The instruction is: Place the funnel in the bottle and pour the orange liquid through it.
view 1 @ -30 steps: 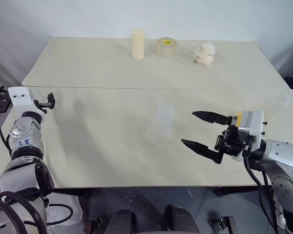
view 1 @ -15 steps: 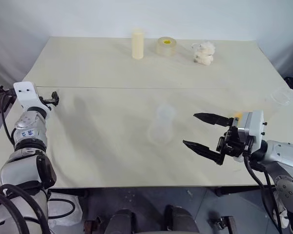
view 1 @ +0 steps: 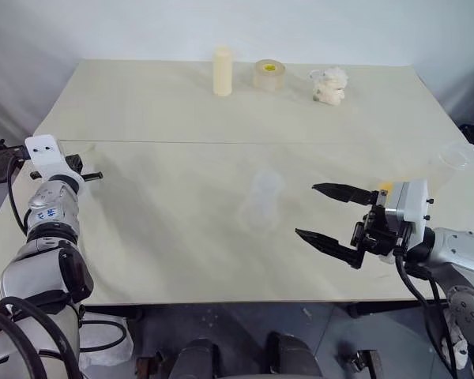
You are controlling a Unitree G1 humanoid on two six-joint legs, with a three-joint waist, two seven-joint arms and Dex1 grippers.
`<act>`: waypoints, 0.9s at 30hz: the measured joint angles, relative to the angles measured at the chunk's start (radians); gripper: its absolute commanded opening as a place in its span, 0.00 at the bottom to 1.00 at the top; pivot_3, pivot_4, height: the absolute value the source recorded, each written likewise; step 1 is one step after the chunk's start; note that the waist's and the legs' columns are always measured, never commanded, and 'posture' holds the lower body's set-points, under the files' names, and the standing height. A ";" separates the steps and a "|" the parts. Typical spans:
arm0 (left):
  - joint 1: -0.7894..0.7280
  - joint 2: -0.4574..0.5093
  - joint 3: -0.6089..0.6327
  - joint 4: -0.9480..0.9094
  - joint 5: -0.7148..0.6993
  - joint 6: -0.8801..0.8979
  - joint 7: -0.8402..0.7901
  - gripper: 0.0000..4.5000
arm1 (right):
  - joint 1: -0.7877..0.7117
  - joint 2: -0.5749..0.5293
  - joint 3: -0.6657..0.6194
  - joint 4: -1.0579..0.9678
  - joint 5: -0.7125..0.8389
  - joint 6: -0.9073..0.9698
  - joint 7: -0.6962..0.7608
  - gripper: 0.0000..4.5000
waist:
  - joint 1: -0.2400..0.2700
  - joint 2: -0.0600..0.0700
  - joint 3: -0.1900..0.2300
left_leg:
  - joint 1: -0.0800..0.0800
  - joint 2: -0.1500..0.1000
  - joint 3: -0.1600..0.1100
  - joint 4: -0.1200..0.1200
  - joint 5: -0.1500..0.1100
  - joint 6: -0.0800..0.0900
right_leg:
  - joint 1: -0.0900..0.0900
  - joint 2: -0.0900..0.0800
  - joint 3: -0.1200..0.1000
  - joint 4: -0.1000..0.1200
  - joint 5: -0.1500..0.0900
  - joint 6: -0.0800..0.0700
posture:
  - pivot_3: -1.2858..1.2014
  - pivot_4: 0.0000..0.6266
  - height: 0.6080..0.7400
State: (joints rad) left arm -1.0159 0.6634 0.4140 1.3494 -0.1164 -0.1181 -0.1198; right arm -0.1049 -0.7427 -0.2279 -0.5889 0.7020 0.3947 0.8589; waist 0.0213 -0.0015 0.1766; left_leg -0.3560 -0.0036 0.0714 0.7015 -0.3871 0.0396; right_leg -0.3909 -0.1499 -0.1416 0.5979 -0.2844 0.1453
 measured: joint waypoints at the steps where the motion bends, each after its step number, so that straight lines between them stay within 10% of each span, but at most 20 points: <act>1: 0.000 0.000 0.000 0.000 0.000 0.000 -0.005 0.01 | 0.000 0.000 -0.002 0.000 0.000 0.000 0.000 1.00 | 0.000 0.000 0.000 | 0.000 0.000 0.000 0.000 0.000 0.000 | 0.000 0.000 0.000 0.000 0.000 0.000 | 0.52 0.24 1.00; 16: 0.102 -0.010 -0.010 -0.098 -0.020 -0.092 -0.262 0.01 | -0.051 -0.001 0.000 0.022 -0.006 0.001 0.006 1.00 | 0.001 0.000 0.000 | 0.000 0.000 0.007 0.001 0.000 0.000 | 0.000 0.000 0.000 0.001 0.000 0.000 | 0.52 0.24 1.00; 27: 0.401 -0.096 -0.096 -0.894 -0.261 0.222 -0.645 0.01 | -0.118 0.002 0.029 0.127 -0.045 -0.025 0.053 1.00 | -0.007 0.000 0.000 | 0.000 0.001 0.001 0.002 0.000 0.000 | -0.001 0.000 0.001 0.001 0.000 0.000 | 0.52 0.24 1.00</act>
State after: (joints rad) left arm -0.6153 0.5678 0.3181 0.4554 -0.3778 0.1041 -0.7653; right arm -0.2230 -0.7408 -0.1985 -0.4624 0.6565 0.3701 0.9114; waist 0.0148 -0.0017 0.1765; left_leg -0.3562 -0.0022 0.0729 0.7031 -0.3871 0.0395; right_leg -0.3919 -0.1503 -0.1403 0.5993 -0.2845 0.1453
